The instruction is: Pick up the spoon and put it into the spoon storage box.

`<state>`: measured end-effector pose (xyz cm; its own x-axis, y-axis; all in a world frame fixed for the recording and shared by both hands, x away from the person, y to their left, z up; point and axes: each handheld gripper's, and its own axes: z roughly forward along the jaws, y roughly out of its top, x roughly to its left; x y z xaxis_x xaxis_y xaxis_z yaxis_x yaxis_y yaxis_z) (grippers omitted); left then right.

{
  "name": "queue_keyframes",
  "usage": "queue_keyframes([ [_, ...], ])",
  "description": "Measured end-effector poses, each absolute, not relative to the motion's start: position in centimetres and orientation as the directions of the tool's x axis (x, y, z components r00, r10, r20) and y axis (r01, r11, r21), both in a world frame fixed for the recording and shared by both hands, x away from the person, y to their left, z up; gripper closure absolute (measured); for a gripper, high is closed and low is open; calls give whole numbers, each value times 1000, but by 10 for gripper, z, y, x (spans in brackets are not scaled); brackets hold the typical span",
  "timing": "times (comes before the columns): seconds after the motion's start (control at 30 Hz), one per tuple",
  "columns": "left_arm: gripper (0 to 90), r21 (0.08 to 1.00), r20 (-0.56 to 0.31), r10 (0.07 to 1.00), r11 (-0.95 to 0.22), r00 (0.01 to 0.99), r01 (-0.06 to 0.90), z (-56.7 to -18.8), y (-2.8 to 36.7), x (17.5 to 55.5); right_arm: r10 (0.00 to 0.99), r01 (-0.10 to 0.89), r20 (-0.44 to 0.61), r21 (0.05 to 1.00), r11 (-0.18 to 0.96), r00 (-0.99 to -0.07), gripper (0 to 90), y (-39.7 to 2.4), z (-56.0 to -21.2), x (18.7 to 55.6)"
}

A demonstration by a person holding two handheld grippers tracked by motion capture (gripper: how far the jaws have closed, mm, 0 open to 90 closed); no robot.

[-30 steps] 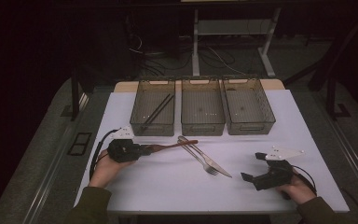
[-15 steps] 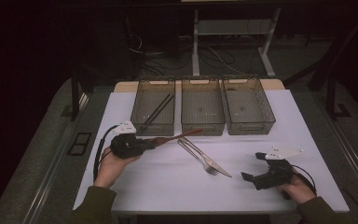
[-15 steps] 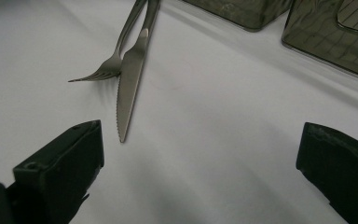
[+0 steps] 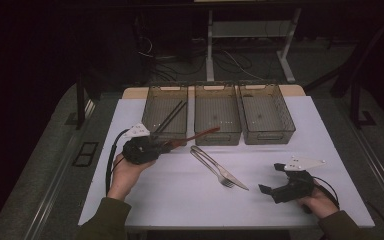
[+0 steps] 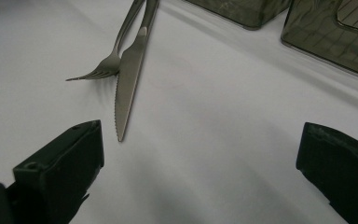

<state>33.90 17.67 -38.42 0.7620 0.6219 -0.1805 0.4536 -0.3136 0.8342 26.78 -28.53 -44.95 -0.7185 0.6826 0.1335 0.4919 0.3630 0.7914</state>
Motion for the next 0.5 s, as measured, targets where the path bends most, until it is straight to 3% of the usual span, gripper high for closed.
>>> queue_keyframes([
  [0.5,792,852,-179,648,-275,740,446,-368,158,363,684,492,132,791,364,-718,2,-286,-449,267],
])
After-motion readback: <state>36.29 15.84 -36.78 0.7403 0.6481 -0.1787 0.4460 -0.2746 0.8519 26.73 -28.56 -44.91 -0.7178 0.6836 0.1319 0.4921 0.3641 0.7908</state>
